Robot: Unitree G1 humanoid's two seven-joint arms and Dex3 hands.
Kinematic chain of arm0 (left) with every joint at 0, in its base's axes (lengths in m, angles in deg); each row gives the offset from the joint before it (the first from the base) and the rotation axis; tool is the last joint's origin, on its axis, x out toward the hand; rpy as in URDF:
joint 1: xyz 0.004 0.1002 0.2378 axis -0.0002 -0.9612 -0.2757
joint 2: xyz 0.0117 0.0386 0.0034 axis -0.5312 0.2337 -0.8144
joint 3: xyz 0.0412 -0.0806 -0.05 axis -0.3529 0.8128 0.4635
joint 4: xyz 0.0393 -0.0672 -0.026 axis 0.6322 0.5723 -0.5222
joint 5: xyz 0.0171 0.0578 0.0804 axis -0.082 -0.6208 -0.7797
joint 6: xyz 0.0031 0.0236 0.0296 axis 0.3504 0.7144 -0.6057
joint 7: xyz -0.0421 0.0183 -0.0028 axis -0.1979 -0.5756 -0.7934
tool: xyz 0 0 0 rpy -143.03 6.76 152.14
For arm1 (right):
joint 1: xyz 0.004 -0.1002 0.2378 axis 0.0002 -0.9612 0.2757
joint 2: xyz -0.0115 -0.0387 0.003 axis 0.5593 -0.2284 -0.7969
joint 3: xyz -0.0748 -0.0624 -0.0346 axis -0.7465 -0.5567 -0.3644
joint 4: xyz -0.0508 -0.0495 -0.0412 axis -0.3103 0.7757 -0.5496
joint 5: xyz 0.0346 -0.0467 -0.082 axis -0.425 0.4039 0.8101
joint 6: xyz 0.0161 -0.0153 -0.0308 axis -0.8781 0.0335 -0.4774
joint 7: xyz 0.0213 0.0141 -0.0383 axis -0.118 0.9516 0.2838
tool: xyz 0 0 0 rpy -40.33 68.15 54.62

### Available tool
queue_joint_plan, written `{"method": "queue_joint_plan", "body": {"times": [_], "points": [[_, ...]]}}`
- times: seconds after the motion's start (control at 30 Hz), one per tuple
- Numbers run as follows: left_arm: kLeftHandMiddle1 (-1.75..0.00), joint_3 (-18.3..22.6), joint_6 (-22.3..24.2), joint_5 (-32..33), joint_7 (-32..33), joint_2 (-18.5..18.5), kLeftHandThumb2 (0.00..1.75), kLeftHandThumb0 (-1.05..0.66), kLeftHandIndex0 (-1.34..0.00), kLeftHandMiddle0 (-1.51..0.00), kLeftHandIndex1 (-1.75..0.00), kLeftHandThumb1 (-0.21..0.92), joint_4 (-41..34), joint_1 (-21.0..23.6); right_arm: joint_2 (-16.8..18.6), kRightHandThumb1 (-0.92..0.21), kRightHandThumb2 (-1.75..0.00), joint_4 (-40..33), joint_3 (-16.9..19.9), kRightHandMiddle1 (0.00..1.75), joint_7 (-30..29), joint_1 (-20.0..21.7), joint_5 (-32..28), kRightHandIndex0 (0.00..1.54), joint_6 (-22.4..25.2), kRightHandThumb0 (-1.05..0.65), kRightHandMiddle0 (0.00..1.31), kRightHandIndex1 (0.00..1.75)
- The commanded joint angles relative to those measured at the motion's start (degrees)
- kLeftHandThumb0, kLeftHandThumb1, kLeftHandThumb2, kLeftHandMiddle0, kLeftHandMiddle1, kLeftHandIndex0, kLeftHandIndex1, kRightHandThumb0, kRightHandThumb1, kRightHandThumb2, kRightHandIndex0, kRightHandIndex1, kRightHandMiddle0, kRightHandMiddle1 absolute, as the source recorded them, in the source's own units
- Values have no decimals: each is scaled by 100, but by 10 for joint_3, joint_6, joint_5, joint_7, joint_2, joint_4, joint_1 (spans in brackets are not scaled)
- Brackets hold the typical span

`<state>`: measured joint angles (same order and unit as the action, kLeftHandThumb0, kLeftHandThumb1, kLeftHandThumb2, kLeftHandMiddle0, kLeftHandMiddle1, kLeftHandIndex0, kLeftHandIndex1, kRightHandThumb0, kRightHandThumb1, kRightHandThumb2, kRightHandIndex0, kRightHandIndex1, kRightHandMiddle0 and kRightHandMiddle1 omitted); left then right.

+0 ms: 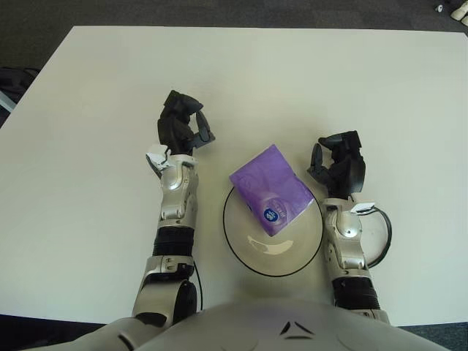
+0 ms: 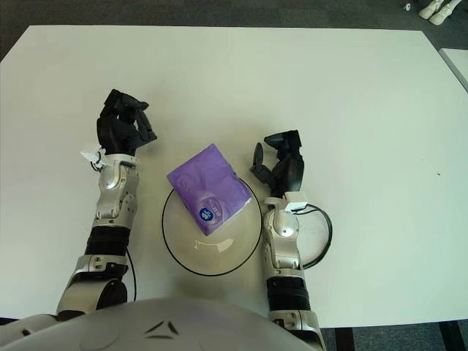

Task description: Put the tissue paper into the plate.

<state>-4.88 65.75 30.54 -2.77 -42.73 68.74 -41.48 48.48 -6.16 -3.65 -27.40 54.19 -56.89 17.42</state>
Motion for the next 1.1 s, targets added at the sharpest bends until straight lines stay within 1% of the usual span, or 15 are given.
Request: {"method": "queue_joint_plan", "body": {"times": [0.0,0.17,0.27,0.43,0.63,0.83,1.07], "points": [[-175,-5,20,3,-19,-9,144,-52,-69,-110,-175,22,2,-25,14,-60,-97,23,3,175,2,-36,-8,58,22,-40,39,147],[-175,-12,37,-2,-36,-19,147,-53,-71,-112,-175,20,-4,-36,14,-60,-97,24,5,175,3,-37,-10,58,20,-40,39,147],[-175,-22,49,-11,-53,-30,148,-53,-72,-113,-175,19,-6,-53,17,-60,-97,26,6,175,-4,-37,-5,59,13,-40,39,147],[-175,-32,69,-24,-62,-42,147,-53,-71,-112,-175,20,-13,-70,19,-59,-98,24,4,175,-6,-39,-5,59,8,-40,40,147],[-175,-43,85,-33,-73,-52,143,-51,-68,-108,-175,23,-26,-91,19,-58,-99,17,4,175,-5,-42,-8,60,13,-40,41,147],[-175,-50,79,-41,-85,-61,140,-50,-66,-107,-175,26,-23,-109,21,-58,-100,11,3,175,-4,-45,-13,60,18,-40,41,148],[-175,-57,98,-54,-75,-62,137,-49,-64,-104,-175,28,-29,-127,17,-56,-102,8,1,175,1,-48,-11,61,14,-41,42,147]]}}
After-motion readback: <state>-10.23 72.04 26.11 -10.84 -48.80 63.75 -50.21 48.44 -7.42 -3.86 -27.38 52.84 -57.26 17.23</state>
